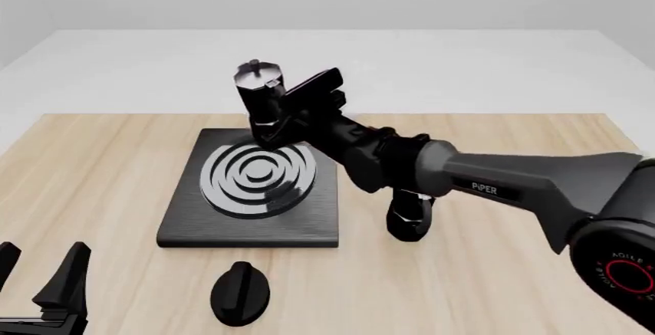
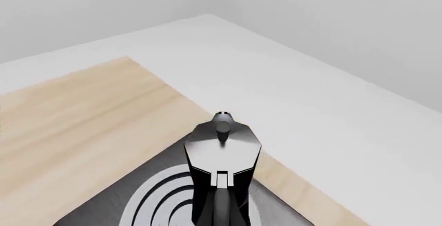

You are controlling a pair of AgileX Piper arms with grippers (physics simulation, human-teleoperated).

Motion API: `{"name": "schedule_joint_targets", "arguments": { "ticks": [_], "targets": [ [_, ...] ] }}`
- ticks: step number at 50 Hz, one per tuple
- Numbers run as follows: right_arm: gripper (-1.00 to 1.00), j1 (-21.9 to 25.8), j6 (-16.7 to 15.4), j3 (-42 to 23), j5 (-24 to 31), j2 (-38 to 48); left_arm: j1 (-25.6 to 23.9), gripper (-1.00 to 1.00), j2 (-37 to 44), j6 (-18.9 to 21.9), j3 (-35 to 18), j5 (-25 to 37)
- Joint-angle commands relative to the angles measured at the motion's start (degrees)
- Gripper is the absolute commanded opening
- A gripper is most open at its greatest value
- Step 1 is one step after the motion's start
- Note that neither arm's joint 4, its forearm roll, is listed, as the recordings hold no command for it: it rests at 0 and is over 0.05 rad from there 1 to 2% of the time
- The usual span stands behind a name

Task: Put the right moka pot on the stove.

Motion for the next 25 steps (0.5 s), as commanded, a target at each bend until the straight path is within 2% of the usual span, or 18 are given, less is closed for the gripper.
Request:
{"name": "schedule_joint_targets", "arguments": {
  "ticks": [1,25],
  "targets": [
    [-1.00,0.83,0.63,-4.34,-1.10,2.53,0.00,1.00,0.00,0.00,0.00,0.00],
    [-1.00,2.11,1.75,-7.17,-2.93,8.17,0.00,1.00,0.00,0.00,0.00,0.00]
  ]
}}
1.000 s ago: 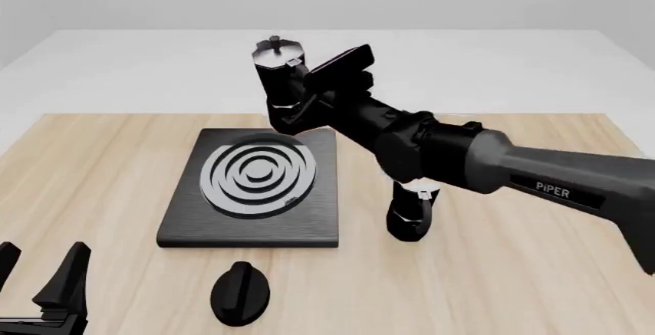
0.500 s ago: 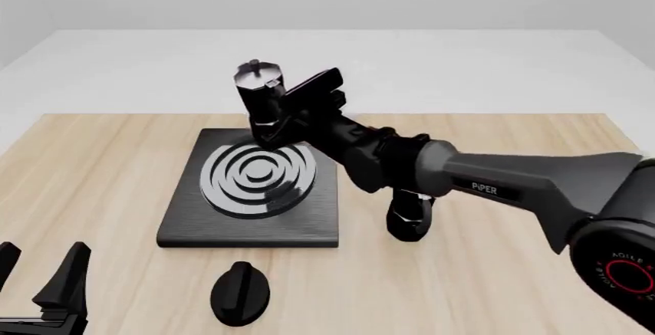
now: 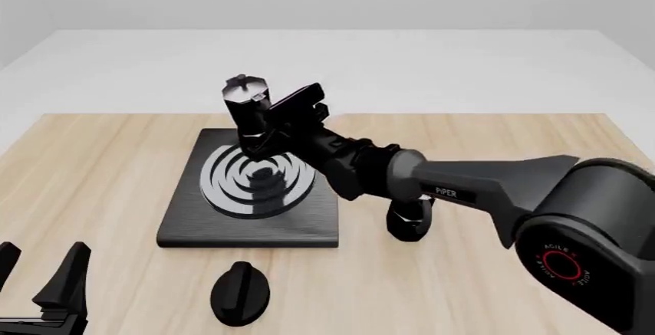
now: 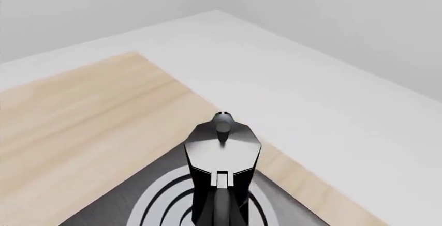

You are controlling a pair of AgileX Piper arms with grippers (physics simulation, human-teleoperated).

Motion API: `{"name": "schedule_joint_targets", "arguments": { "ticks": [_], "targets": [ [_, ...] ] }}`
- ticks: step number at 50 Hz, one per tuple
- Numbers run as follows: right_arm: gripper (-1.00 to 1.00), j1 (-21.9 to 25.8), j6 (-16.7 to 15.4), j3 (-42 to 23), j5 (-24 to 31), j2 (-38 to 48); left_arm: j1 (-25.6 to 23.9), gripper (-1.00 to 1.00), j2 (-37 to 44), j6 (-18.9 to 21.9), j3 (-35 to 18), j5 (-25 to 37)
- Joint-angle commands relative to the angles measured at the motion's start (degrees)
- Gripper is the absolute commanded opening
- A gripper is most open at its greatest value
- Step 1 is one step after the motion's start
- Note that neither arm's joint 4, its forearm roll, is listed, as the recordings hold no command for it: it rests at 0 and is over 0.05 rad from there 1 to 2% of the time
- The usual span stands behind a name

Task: Put the right moka pot on the stove.

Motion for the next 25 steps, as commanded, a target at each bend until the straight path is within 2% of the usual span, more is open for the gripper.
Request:
{"name": "schedule_joint_targets", "arguments": {
  "ticks": [1,25],
  "targets": [
    [-1.00,0.66,0.63,-2.58,-1.36,1.29,0.00,1.00,0.00,0.00,0.00,0.00],
    [-1.00,0.79,2.37,-2.27,-3.44,4.10,0.00,1.00,0.00,0.00,0.00,0.00]
  ]
}}
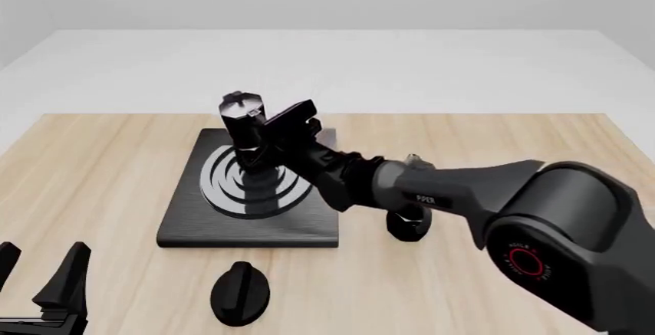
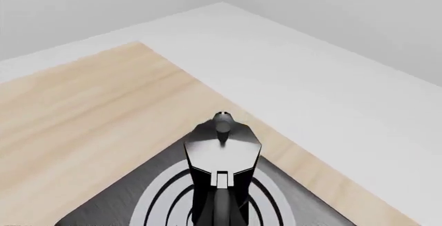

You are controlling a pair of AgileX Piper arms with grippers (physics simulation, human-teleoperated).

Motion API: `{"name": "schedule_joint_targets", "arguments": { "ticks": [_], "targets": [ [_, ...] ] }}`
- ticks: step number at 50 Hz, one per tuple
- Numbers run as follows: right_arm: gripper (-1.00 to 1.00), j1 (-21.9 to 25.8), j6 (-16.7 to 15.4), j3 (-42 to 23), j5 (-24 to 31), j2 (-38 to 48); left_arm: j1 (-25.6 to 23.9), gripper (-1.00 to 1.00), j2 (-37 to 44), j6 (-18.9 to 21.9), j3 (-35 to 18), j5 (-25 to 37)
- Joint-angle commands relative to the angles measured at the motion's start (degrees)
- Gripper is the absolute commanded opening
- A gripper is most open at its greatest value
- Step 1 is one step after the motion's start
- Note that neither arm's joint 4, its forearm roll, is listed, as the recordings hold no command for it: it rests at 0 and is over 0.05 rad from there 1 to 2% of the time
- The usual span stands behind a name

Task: Put the right moka pot on the stove.

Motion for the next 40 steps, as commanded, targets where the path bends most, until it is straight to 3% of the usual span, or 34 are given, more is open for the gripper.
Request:
{"name": "schedule_joint_targets", "arguments": {
  "ticks": [1,31,32,40],
  "targets": [
    [-1.00,0.03,0.86,-1.06,-1.53,-0.31,0.00,1.00,0.00,0.00,0.00,0.00],
    [-1.00,-0.62,3.01,0.70,-3.18,2.70,0.00,1.00,0.00,0.00,0.00,0.00],
    [1.00,-0.70,2.89,0.55,-2.81,2.66,0.00,1.00,0.00,0.00,0.00,0.00],
    [1.00,-0.15,2.57,2.26,-3.04,1.33,0.00,1.00,0.00,0.00,0.00,0.00]
  ]
}}
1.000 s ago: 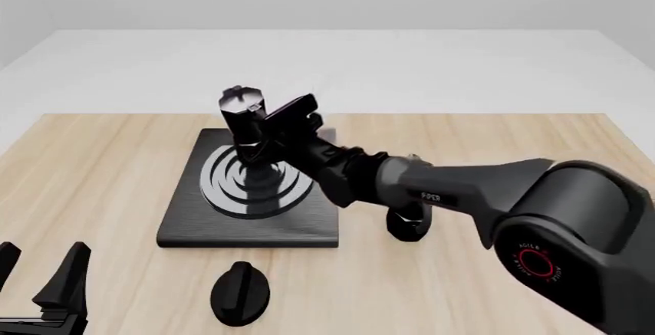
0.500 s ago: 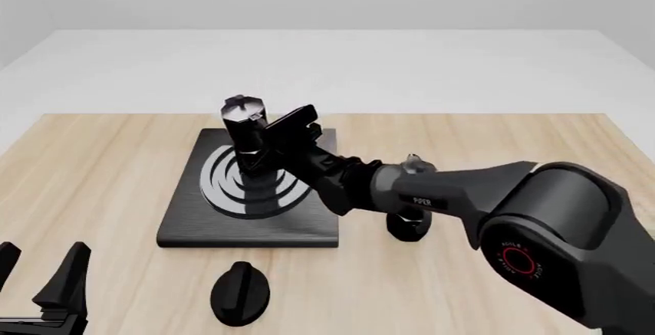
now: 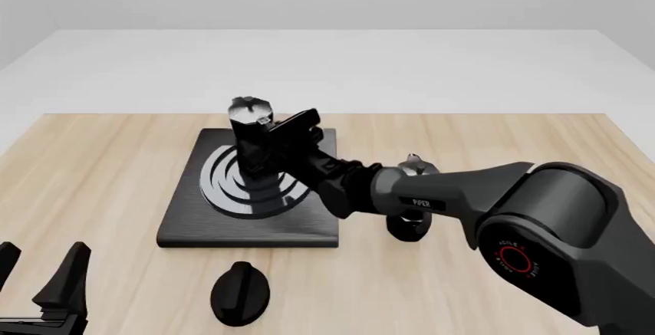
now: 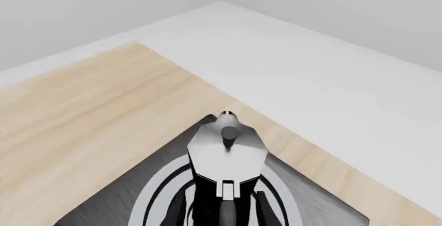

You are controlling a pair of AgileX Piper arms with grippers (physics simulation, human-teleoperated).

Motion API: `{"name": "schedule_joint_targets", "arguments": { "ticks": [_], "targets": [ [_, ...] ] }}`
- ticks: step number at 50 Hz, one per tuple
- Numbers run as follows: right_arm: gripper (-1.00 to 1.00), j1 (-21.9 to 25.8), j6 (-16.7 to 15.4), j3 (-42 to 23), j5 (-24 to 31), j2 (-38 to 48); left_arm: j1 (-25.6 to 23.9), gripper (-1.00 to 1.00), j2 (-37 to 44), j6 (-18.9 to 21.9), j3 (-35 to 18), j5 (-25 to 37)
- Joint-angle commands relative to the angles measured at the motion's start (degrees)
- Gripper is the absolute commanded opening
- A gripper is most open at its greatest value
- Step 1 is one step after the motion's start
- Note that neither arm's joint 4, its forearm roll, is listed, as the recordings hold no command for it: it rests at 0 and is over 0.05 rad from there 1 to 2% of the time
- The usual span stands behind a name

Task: Put the right moka pot on the stove.

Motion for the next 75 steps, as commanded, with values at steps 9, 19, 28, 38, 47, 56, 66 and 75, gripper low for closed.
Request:
{"name": "schedule_joint_targets", "arguments": {
  "ticks": [9,19,28,38,47,56,66,75],
  "targets": [
    [1.00,0.18,-0.62,2.88,0.01,-2.38,0.00,1.00,0.00,0.00,0.00,0.00],
    [1.00,0.02,-1.48,5.56,-0.22,-5.20,0.00,1.00,0.00,0.00,0.00,0.00],
    [1.00,-0.27,-1.98,8.51,-0.50,-8.21,0.00,1.00,0.00,0.00,0.00,0.00],
    [1.00,0.68,-1.62,13.76,-1.82,-12.39,0.00,1.00,0.00,0.00,0.00,0.00],
    [1.00,0.99,-1.75,17.36,-2.00,-15.96,0.00,1.00,0.00,0.00,0.00,0.00],
    [1.00,2.98,-1.22,23.25,-3.20,-21.39,0.00,1.00,0.00,0.00,0.00,0.00],
    [1.00,5.21,0.15,32.34,-5.93,-31.51,0.00,1.00,0.00,0.00,0.00,0.00],
    [1.00,5.33,-0.39,37.11,-5.08,-38.43,0.00,1.00,0.00,0.00,0.00,0.00]
  ]
}}
